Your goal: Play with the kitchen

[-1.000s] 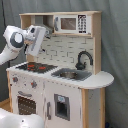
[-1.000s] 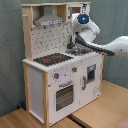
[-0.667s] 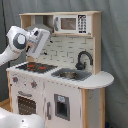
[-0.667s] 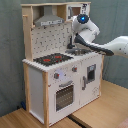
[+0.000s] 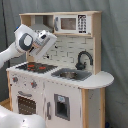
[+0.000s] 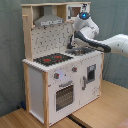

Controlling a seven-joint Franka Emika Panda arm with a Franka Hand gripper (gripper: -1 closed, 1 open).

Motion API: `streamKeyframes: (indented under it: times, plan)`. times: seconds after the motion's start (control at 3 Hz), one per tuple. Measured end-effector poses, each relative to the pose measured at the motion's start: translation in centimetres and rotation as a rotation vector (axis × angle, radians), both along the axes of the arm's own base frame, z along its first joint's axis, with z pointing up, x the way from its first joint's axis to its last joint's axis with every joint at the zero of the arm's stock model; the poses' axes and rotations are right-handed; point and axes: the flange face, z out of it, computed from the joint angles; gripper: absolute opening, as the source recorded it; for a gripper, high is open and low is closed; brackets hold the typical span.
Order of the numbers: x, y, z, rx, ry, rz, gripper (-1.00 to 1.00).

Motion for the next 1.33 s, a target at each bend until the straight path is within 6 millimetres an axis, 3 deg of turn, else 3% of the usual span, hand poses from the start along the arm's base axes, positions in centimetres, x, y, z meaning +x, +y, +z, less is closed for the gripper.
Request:
streamKeyframes:
  times: [0.67, 1.33]
  plan:
    - [0.4, -5.2, 0.7, 0.157, 0.171, -0.053, 1.0]
    - [0.1, -7.9, -0.8, 0.21, 0.396, -0.039, 1.0]
